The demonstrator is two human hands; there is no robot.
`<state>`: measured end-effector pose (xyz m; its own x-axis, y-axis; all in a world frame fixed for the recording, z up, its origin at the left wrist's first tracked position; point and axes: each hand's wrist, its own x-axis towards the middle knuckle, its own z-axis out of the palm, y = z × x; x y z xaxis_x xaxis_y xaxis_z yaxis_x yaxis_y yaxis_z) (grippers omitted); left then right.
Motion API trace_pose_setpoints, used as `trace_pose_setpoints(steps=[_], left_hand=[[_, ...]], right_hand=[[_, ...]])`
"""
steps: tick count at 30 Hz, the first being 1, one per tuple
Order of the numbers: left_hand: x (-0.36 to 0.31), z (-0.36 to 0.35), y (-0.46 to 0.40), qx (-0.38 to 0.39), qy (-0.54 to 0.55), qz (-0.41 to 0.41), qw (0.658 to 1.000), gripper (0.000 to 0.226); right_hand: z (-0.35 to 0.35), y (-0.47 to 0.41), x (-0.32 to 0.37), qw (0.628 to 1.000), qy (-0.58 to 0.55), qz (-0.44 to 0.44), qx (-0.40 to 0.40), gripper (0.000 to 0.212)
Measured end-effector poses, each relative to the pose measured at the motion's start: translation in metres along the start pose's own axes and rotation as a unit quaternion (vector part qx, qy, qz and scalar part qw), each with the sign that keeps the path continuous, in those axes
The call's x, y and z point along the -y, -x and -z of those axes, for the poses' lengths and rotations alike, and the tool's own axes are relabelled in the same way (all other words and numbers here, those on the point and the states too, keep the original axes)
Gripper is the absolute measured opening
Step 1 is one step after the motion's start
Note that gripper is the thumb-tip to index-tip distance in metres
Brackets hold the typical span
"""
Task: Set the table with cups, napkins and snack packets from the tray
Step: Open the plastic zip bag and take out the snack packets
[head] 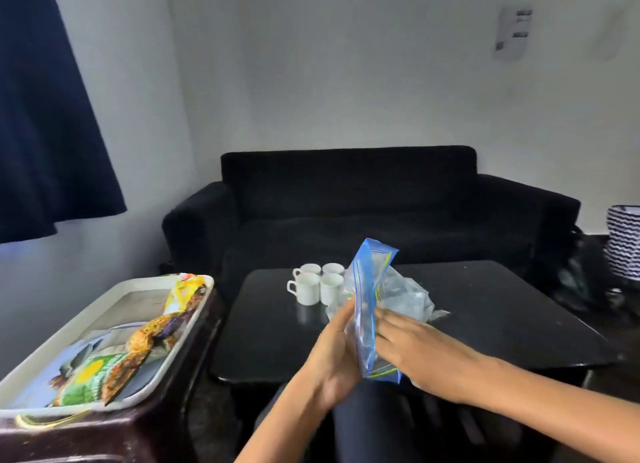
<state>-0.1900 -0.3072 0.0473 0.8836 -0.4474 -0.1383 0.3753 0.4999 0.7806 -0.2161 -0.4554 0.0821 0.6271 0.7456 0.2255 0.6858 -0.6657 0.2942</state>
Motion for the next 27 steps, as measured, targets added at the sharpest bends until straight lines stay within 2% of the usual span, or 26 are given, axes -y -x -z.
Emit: trace_pose_setpoints(steps=[4,8,12,13,16,20,23,25,27], left_hand=[[0.024,-0.015,-0.022,0.022,0.004,0.023,0.999,0.024],[0.052,-0.043,-0.048,-0.042,-0.031,0.038,0.998,0.026],[0.077,-0.072,-0.068,-0.072,-0.070,0.033,0.994,0.034],[0.084,-0.078,-0.073,-0.078,-0.077,0.034,0.993,0.032],[0.103,-0.091,-0.086,-0.103,-0.104,0.028,0.989,0.025],[0.127,-0.102,-0.103,-0.122,-0.120,0.014,0.985,0.030],[0.149,-0.114,-0.111,-0.120,-0.170,0.005,0.978,0.030],[0.165,-0.119,-0.114,-0.108,-0.227,-0.008,0.968,0.030],[0.185,-0.124,-0.115,-0.083,-0.278,-0.017,0.957,0.033]], right_hand=[[-0.022,0.029,-0.025,0.999,-0.021,0.005,0.045,0.060],[-0.035,0.069,-0.045,0.986,-0.150,-0.058,0.031,0.064],[-0.036,0.104,-0.060,0.964,-0.238,-0.119,0.023,0.038],[-0.037,0.114,-0.063,0.957,-0.257,-0.133,0.016,0.037],[-0.040,0.140,-0.071,0.929,-0.310,-0.198,-0.046,0.041],[-0.057,0.170,-0.078,0.920,-0.219,-0.267,-0.184,0.036],[-0.073,0.189,-0.076,0.898,-0.161,-0.334,-0.236,0.056],[-0.084,0.203,-0.073,0.885,-0.143,-0.384,-0.221,0.081],[-0.097,0.219,-0.072,0.885,-0.122,-0.416,-0.171,0.099]])
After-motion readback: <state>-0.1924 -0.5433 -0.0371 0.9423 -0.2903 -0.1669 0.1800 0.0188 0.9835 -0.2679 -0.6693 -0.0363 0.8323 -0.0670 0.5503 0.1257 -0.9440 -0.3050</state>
